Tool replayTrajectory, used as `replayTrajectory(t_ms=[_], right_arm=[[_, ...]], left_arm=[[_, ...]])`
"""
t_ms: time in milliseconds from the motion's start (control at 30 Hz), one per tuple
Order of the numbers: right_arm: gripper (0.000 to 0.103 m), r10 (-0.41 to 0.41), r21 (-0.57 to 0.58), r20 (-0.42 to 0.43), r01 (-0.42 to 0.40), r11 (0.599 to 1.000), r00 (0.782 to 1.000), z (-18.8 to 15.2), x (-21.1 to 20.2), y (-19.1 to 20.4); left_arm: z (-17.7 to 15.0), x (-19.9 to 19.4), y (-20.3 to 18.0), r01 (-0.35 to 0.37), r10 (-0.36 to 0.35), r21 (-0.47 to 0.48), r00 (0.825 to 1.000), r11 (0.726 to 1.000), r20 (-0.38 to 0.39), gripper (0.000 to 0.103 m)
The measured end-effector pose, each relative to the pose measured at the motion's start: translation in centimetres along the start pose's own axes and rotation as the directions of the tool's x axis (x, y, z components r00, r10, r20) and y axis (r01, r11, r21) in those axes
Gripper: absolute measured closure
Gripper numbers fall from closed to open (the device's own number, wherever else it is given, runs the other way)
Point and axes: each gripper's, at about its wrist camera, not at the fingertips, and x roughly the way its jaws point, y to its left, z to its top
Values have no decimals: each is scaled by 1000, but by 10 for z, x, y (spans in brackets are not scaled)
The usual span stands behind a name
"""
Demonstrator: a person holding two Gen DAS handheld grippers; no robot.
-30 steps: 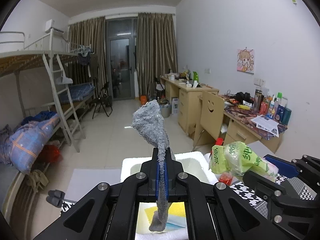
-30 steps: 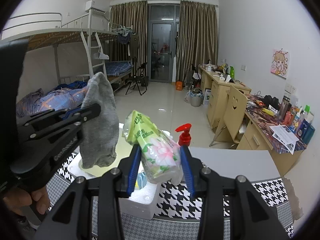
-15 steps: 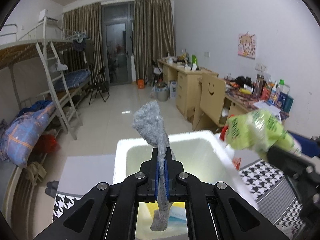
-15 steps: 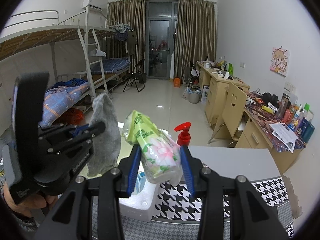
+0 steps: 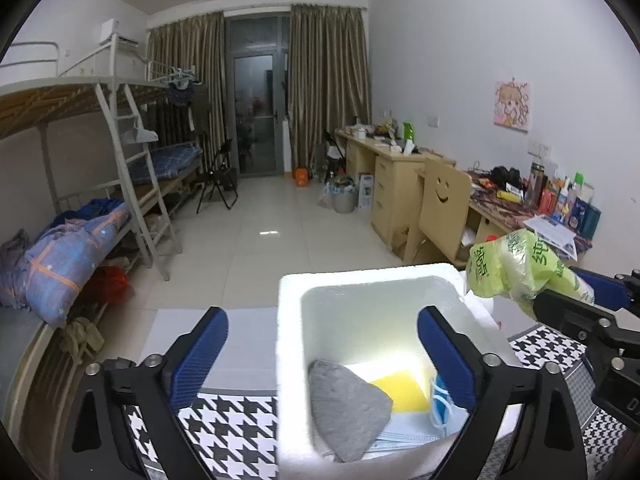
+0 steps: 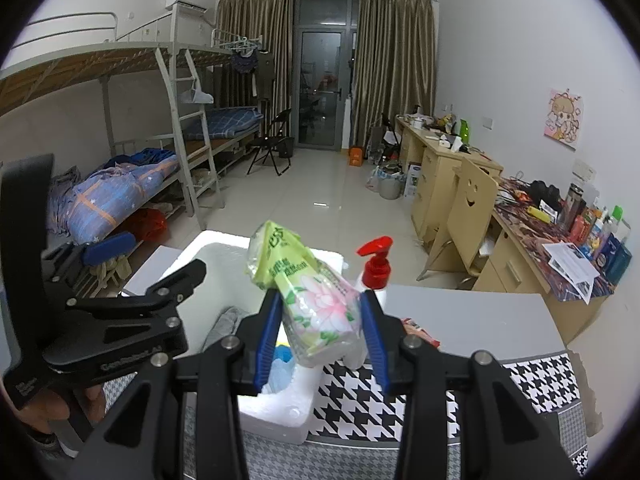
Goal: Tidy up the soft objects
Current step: 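Open the left tool to drop the grey sock into the foam box, then lower the green packet into the foam box and open the right tool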
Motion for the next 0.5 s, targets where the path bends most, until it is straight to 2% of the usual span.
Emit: replayTrajectory(t_ms=[233,500], right_arm=[[58,16,-16,-13,-17,1000,1000,0,5,7],[58,21,-29,-25,-22,999,999,5,15,15]], left_arm=[[-3,-13,10,-45,45,-10,999,999,30,3],[-7,-26,23,-63,64,-38,997,997,51,1]])
